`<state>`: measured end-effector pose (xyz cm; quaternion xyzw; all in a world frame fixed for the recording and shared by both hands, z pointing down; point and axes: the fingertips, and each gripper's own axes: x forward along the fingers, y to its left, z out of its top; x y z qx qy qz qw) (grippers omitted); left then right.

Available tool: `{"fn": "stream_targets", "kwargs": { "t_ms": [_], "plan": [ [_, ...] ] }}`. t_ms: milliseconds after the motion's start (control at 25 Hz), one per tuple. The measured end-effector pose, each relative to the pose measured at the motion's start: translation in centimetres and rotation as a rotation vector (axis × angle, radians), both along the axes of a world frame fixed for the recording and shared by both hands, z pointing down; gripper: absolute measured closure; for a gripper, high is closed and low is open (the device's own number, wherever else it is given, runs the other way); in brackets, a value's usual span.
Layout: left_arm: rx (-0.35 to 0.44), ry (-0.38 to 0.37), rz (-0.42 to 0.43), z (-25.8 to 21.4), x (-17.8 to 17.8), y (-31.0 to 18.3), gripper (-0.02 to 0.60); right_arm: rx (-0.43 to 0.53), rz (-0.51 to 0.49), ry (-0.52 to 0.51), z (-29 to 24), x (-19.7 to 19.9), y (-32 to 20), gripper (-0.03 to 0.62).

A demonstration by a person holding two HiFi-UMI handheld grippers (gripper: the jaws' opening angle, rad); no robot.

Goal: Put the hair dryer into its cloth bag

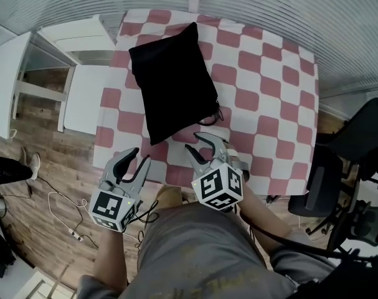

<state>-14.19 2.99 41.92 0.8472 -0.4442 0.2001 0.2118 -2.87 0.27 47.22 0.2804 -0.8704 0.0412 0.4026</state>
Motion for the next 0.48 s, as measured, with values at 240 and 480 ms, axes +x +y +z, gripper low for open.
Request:
{"fn": "stream_targets", "kwargs": {
  "t_ms": [240, 480],
  "plan": [
    [0.208, 0.007, -0.105, -6.5, 1.5, -1.5, 0.494, 0.137, 0.092, -0.095, -5.8, 3.7, -1.9, 0.456],
    [0.408, -0.010, -0.186, -15.0, 4.0, -2.1, 0.549, 0.323, 0.128, -0.263, -15.9, 6.3, -4.2, 0.503]
  ]
}}
